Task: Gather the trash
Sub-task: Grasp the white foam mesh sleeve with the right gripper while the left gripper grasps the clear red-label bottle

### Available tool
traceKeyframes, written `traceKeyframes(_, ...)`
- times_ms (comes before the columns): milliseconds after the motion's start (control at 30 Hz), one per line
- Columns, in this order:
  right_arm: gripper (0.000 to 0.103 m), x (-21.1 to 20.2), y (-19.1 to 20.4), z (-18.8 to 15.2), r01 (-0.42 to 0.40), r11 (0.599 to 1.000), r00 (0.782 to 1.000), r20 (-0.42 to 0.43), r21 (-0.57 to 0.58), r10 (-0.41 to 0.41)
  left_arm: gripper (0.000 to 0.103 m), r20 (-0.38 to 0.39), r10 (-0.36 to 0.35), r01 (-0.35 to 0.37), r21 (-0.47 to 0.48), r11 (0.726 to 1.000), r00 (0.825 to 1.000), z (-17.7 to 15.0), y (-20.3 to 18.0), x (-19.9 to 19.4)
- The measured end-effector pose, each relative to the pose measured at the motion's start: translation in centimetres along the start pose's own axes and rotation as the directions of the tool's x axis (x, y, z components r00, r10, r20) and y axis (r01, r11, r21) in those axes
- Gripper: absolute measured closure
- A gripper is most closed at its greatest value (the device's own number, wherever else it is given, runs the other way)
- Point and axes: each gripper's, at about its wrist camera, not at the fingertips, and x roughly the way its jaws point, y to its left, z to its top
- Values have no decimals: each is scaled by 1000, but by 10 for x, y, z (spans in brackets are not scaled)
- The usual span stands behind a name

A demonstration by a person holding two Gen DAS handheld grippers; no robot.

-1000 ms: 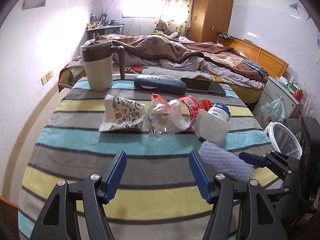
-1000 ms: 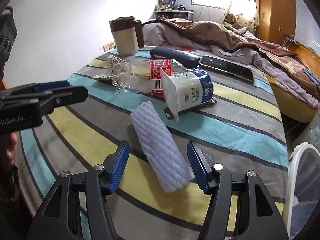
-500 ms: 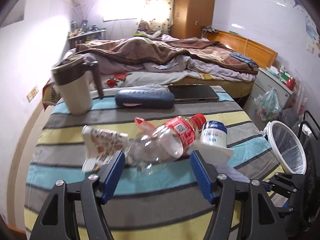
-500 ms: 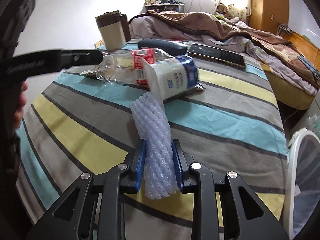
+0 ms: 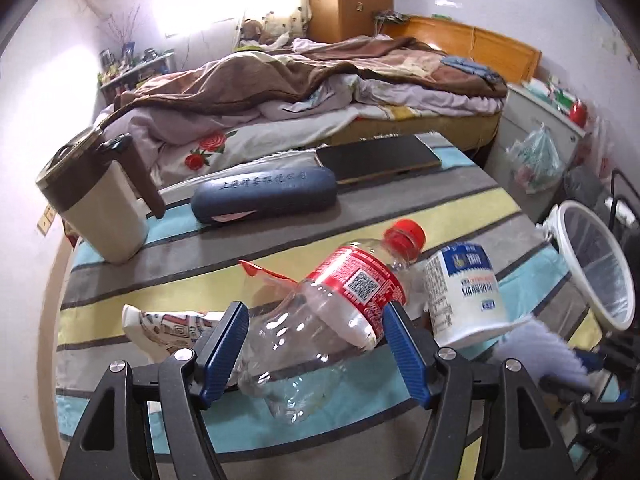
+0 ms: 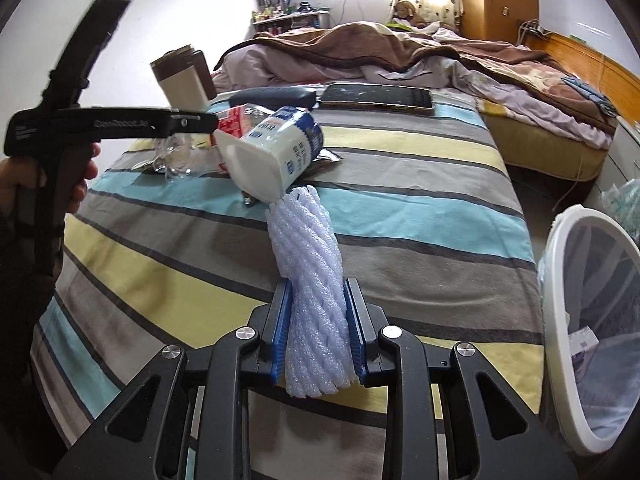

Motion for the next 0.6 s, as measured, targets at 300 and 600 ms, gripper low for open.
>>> traceKeyframes(300,74,-3,-17,-1,16,998,1000,14,58,-17,34,-21,-98,99,43,994,995,-11,-27,-3)
traceKeyframes(600,74,-3,-20,-2,19,998,1000,20,66,-20,34,-48,-75,73,-56,996,996,-2,-13,22)
